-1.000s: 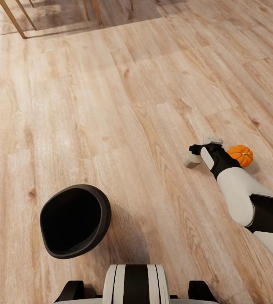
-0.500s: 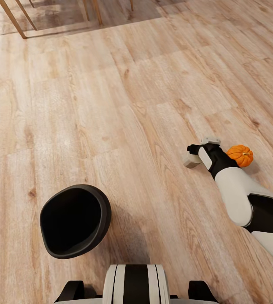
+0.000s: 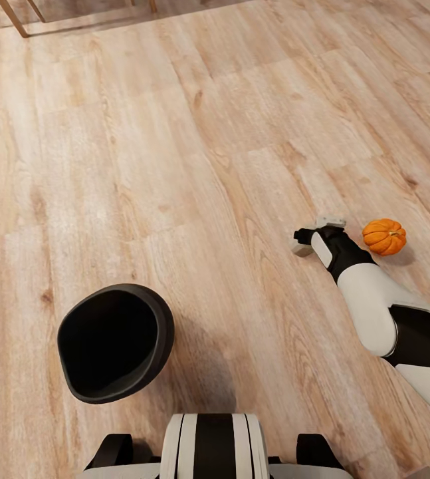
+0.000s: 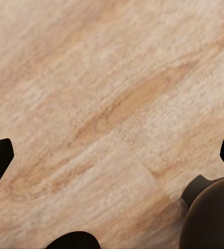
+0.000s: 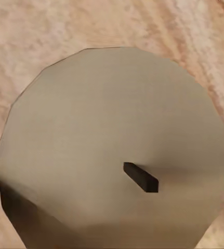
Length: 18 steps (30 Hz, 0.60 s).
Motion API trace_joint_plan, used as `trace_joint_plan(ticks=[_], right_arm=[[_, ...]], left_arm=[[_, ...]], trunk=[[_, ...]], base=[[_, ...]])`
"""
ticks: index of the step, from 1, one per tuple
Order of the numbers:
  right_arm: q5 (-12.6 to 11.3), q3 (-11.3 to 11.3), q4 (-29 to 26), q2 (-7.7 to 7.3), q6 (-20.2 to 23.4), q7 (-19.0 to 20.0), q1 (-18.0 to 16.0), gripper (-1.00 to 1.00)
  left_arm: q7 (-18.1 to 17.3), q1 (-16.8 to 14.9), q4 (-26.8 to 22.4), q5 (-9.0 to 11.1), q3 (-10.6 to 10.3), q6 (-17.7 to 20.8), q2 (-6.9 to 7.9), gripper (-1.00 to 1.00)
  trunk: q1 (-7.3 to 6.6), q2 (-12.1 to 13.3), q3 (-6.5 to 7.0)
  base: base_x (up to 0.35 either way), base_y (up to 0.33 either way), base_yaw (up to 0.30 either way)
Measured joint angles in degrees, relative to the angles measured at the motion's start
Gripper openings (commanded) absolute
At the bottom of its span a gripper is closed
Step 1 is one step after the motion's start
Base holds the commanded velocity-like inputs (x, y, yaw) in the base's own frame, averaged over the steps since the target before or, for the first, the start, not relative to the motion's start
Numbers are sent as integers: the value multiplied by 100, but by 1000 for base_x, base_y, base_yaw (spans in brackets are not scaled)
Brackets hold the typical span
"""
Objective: Place each of the two pumpkins and all three candles from the living room inside a cabinet in the living room (use any cabinet), then make sure every cabinet is closed, and position the cauldron so it is next to a table in the living room.
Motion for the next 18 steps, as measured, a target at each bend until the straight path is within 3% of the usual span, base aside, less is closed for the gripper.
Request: trace_joint_plan(ticks=[2,3,18], right_arm=[[8,1,17,1,-4,2,-4,100],[1,2,17,1,-5,3,-6,-100],[-67,-13,2,-13,-20,17,-1,-100]], left_arm=[[-2,0,0,-1,-4,0,0,100],[-3,0,0,0,-5,0,0,100],[9,-1,0,-40,3,0,-40,100]], trunk=[[0,0,-1],[0,0,-1],[0,0,-1]], base=[[0,0,0],[0,0,0],[0,0,0]])
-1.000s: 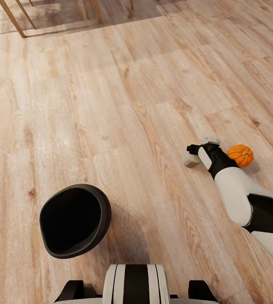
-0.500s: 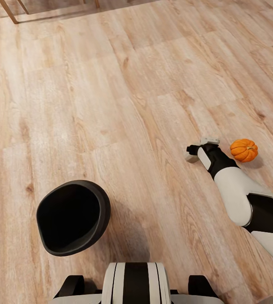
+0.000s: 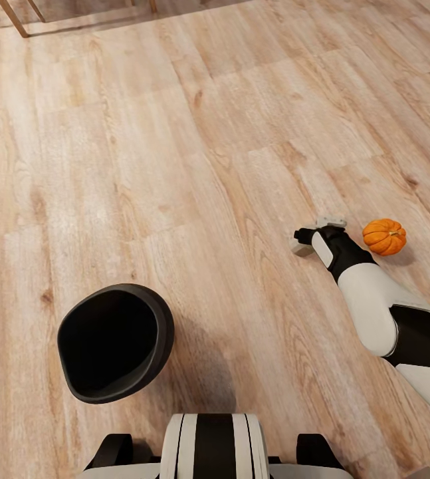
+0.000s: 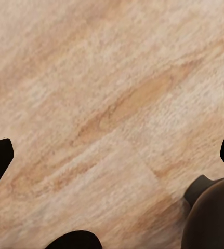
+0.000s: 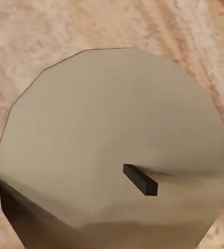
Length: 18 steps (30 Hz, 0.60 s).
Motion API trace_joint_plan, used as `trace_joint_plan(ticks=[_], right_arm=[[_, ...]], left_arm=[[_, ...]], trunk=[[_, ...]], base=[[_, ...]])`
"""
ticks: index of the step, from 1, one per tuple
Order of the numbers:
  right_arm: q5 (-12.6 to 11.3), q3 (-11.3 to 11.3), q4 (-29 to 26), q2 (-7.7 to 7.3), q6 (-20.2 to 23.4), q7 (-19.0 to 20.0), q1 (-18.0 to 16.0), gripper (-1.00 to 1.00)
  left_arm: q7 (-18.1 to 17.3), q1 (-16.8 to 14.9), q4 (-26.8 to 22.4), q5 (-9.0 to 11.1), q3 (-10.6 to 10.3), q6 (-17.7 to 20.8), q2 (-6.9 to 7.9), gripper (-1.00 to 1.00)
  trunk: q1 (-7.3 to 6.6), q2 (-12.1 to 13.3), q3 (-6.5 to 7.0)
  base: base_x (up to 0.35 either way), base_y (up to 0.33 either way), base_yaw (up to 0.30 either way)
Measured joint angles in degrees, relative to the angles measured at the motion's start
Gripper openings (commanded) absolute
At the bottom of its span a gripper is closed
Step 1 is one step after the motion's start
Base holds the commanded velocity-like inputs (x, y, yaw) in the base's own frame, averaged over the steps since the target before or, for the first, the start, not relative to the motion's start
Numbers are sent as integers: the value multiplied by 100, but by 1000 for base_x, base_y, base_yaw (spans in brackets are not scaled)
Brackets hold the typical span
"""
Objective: Place each of the two pumpkins and all three candles from the living room inside a cabinet in the living room (use any cabinet), then make sure every cabinet is closed, and position the cauldron so it is next to a table in the living room.
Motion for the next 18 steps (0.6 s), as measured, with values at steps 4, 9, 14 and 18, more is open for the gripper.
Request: trace_joint_plan(ticks=[4,9,14,18], right_arm=[[3,0,-2,4,-1,-8,2,-100],[-47,-14,122,9,-8,-1,9,-100],[-44,-6,121,9,-8,-2,11,-100],[-45,-5,121,9,-9,-2,12,-100]], left_arm=[[10,0,0,-18,26,0,-108,100],[5,0,0,-21,44,0,-146,100],[4,0,0,-22,52,0,-152,100],[4,0,0,-22,55,0,-153,100]], trunk=[[0,0,0],[-12,7,110],[-25,13,220],[-36,19,309]], base=[[0,0,0],[0,0,0],[0,0,0],[0,0,0]])
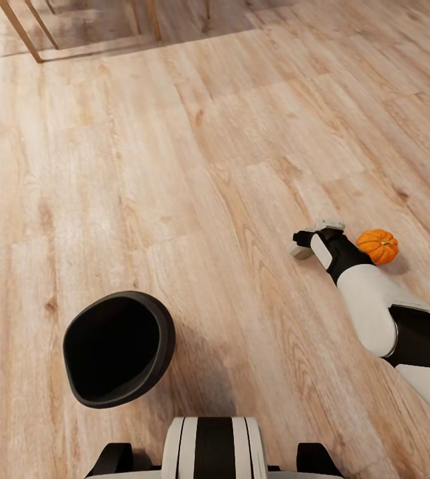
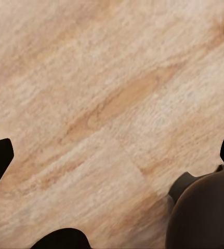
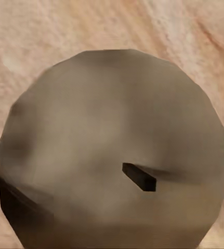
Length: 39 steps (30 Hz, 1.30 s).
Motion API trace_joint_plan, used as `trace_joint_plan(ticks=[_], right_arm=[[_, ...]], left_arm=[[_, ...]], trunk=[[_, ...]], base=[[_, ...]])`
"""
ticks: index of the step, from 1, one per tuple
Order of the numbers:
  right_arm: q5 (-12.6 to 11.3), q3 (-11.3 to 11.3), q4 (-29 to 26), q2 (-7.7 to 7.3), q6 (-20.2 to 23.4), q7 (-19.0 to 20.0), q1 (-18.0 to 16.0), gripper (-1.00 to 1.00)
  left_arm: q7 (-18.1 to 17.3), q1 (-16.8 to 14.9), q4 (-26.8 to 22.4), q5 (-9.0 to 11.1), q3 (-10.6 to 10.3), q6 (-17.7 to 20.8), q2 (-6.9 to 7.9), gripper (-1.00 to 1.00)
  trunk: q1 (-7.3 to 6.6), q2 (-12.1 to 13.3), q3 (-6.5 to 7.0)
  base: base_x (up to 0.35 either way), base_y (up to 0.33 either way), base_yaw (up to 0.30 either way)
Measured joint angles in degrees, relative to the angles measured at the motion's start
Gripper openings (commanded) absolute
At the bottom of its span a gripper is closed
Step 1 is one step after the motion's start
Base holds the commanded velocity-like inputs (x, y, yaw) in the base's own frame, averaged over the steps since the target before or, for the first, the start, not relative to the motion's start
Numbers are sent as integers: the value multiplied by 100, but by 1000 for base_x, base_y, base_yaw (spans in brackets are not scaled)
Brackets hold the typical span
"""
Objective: Place each of the two pumpkins and all three candles from the living room inside a cabinet in the living room (use any cabinet), then make sure every cabinet is closed, and position the cauldron so it is next to a table in the living room.
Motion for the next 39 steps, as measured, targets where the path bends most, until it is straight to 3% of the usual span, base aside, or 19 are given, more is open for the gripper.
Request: trace_joint_plan(ticks=[4,6,7,9,11,13,15,19,20,21,22,23,26,37,38,39], right_arm=[[-39,-32,-414,-4,28,154,47,-100],[-42,-57,-1162,-6,418,293,182,-100],[-93,-69,-1808,-5,945,364,427,-100],[-147,-76,-2694,2,1576,449,779,-100],[-544,-53,-4567,23,2562,791,1648,-100],[-869,-26,-5624,57,2936,946,2265,-100],[-1071,-9,-6258,170,3116,1029,2693,-100],[-1258,37,-6808,486,3237,1110,3091,-100],[-1053,330,-6960,589,3271,1100,3276,-100],[-1414,567,-7009,619,3266,1112,3336,-100],[-1387,654,-7026,630,3269,1114,3359,-100],[-1160,707,-7034,636,3278,1108,3378,-100],[-1252,849,-7049,652,3278,1107,3412,-100],[-1215,979,-7222,634,3267,1110,3443,-100],[-1214,979,-7255,626,3212,1113,3484,-100],[-1193,996,-7306,610,2856,1117,3646,-100]], left_arm=[[3,0,-3,0,-15,0,-3,100],[2,0,-9,0,-18,-2,-6,100],[1,1,-12,1,-23,-4,-7,100],[1,0,-14,0,-26,-4,-8,100],[0,1,-16,1,-29,-5,-13,100],[3,1,-17,1,-43,-6,-15,100],[2,0,-19,1,-62,-6,-23,100],[1,-1,-22,0,-82,-4,-81,100],[1,0,-22,1,-93,-1,-103,100],[3,-2,-24,-5,-115,-3,-112,100],[5,-2,-23,-13,-162,-9,-116,100],[4,0,-21,-98,-328,-38,-116,100],[-21,-1,-17,-350,-669,-117,-115,100],[-52,-1,-7,-428,-917,-161,-115,100],[-52,-1,-7,-428,-923,-168,-115,100],[-52,-1,-7,-428,-935,-180,-115,100]], trunk=[[-11,5,89],[-16,8,134],[-18,9,155],[-23,12,200],[-29,14,243],[-34,17,287],[-38,20,332],[-49,26,421],[-51,27,442],[-54,28,465],[-57,30,488],[-59,31,510],[-67,35,576],[-95,50,820],[-98,51,842],[-100,52,864]], base=[[0,0,0],[0,0,0],[0,0,0],[0,0,0],[0,0,0],[0,0,0],[0,0,0],[0,0,0],[0,0,0],[0,0,0],[0,0,0],[0,0,0],[0,0,72],[0,0,266],[0,0,287],[0,0,287]])
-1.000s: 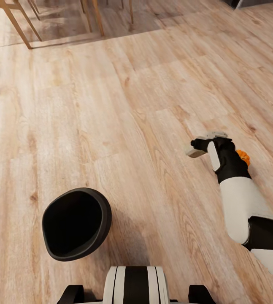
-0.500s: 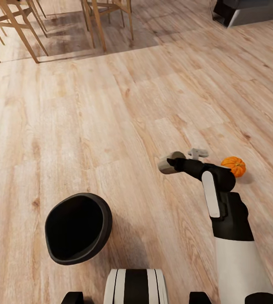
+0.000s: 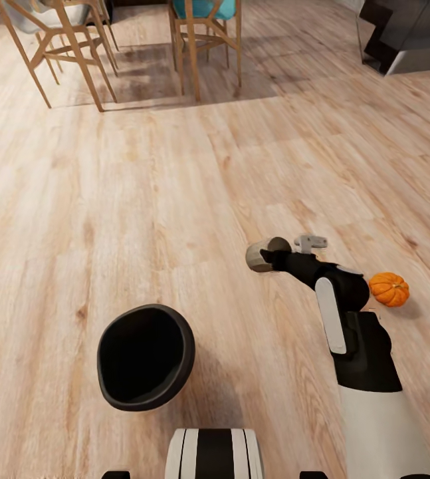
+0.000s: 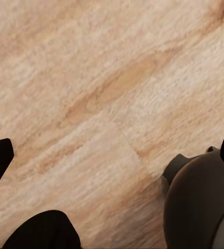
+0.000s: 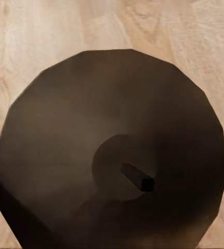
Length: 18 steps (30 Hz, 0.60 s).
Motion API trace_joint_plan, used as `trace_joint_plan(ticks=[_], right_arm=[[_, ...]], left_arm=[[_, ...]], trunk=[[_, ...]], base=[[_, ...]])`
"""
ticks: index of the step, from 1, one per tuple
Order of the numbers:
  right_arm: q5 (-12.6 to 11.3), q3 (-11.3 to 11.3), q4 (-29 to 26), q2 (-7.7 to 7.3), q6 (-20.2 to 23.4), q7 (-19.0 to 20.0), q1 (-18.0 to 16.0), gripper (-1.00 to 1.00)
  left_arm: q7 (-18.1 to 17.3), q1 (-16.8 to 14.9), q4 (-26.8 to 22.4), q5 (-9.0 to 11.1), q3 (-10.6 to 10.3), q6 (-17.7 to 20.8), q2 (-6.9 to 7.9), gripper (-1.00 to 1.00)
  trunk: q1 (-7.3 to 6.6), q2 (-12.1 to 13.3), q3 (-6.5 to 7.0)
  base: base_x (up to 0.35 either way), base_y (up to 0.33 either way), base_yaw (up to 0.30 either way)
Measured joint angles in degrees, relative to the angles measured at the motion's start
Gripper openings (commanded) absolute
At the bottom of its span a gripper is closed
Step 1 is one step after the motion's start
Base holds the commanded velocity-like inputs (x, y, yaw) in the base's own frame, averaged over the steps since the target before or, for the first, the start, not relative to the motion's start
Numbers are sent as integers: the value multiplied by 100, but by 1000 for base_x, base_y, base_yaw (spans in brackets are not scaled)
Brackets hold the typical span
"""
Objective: Place each of the two pumpkins and all three candles from the living room inside a cabinet in the living room (use any cabinet), then make sure every cabinet is closed, and position the cauldron so it is next to a table in the living room.
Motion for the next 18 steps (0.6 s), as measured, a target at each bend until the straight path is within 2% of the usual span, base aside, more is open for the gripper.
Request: trace_joint_plan(ticks=[5,7,13,14,17,18], right_arm=[[-13,21,-9,-3,-89,1,49,-100],[-9,27,-9,-3,-88,0,53,-100],[-7,45,-10,-3,-51,0,56,-100],[-8,47,-9,-3,-42,0,56,-100],[-18,51,-10,10,-22,0,56,-100],[-14,62,-9,18,-14,-2,56,-100]], left_arm=[[0,0,4,-13,-7,-2,0,100],[-5,-13,16,-147,-29,-2,0,100],[-376,-51,10,-506,-575,-187,-22,100],[-493,-32,3,-595,-692,-228,-66,100],[-812,37,-2,-828,-825,-288,-195,100],[-977,61,-6,-1026,-888,-310,-260,100]], trunk=[[-13,7,111],[-18,9,155],[-33,17,288],[-36,19,310],[-44,23,377],[-46,24,399]], base=[[0,0,289],[0,0,290],[0,0,291],[0,0,292],[0,0,293],[0,0,294]])
